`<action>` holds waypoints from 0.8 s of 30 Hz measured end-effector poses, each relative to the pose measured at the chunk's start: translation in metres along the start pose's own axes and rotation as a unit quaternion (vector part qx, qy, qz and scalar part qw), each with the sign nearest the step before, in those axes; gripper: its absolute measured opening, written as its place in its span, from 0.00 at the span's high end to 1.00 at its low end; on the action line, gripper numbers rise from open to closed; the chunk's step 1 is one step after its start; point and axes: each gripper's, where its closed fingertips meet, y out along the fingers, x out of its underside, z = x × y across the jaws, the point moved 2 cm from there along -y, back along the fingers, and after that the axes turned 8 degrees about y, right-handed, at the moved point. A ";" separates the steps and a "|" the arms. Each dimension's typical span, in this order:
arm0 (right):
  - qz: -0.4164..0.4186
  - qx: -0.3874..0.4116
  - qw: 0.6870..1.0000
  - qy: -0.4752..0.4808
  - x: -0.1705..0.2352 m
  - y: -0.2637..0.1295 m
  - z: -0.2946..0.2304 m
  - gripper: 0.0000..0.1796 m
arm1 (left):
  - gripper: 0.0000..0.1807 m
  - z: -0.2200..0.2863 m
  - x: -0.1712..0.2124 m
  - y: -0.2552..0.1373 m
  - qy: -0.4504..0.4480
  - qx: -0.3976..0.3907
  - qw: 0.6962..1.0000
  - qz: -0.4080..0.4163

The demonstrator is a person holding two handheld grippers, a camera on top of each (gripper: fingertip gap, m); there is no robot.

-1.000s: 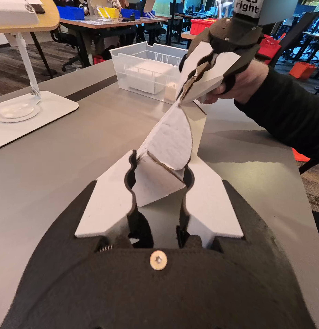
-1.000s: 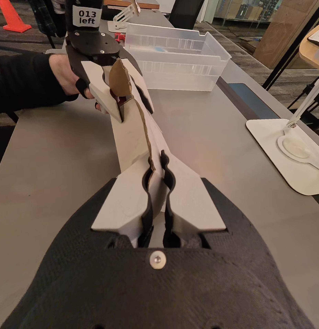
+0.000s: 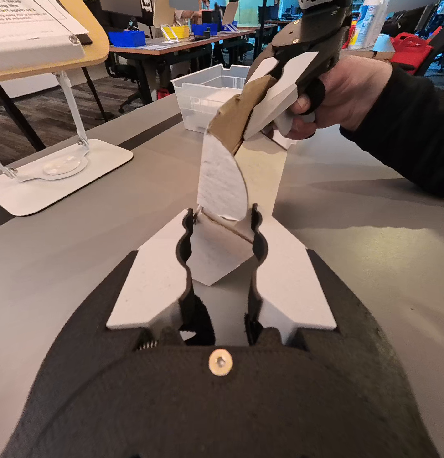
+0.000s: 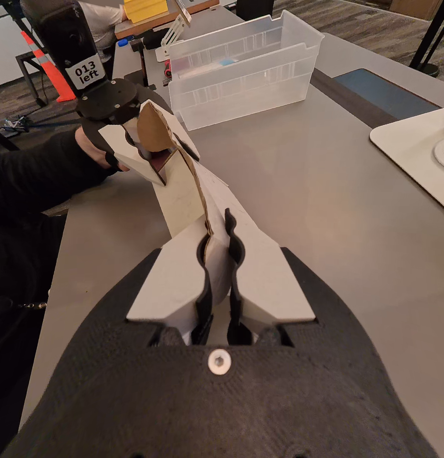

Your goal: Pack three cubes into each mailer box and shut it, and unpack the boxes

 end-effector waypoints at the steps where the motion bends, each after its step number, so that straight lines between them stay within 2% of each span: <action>1: 0.002 0.004 1.000 0.001 -0.001 0.000 0.001 0.98 | 0.75 0.000 0.000 -0.001 0.004 -0.007 1.000 -0.002; 8: 0.006 -0.005 0.999 0.038 -0.004 0.003 0.008 0.98 | 0.76 0.002 -0.001 -0.002 0.010 -0.016 1.000 -0.001; 24: 0.017 0.018 1.000 0.016 -0.002 0.001 0.004 0.98 | 0.75 -0.001 0.001 -0.006 -0.004 -0.050 0.999 0.001</action>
